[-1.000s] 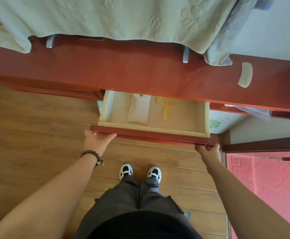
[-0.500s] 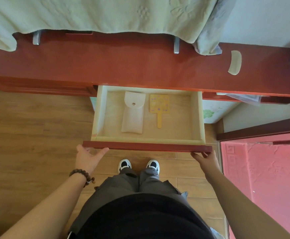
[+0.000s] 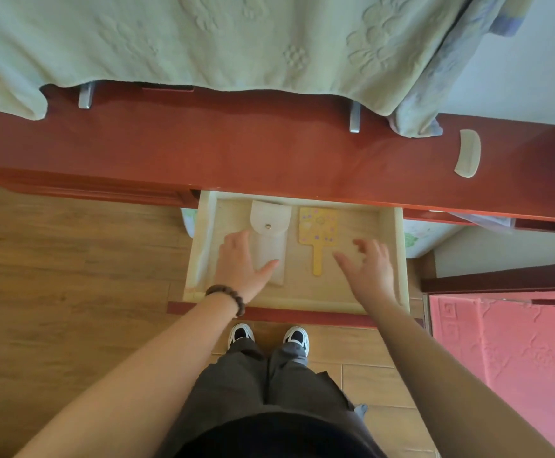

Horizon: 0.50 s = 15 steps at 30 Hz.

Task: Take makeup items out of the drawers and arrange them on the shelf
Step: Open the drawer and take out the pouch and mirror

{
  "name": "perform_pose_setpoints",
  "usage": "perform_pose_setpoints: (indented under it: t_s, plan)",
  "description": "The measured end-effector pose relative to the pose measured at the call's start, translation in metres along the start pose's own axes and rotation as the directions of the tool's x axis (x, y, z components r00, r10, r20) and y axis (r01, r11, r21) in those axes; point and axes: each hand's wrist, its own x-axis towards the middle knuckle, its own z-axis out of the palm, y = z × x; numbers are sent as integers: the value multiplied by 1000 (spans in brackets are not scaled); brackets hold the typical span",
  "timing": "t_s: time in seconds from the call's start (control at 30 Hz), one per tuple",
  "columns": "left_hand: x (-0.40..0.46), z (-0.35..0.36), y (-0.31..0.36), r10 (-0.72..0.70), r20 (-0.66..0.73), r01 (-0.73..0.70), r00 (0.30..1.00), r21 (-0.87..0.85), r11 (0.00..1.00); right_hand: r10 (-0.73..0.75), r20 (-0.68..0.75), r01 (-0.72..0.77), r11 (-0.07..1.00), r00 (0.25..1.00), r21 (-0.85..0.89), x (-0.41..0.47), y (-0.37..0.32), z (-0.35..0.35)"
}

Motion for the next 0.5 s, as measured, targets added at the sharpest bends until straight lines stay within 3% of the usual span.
perform_pose_setpoints:
  t_s: [0.13, 0.27, 0.37, 0.5]
  plan:
    - [31, 35, 11, -215, 81, 206, 973, 104, 973, 186, 168, -164, 977, 968, -135, 35, -19, 55]
    - [47, 56, 12, -392, 36, 383, 919, 145, 912, 384, 141, -329, 893, 912, -307, 46, -19, 84]
    - [51, 59, 8, -435, 32, 423, 900, 180, 888, 416, 127, -346, 862, 900, -371, 47, -13, 94]
    - [55, 56, 3, -449, 78, 437, 890, 132, 890, 433, 136, -372, 869, 891, -325, 51, -5, 97]
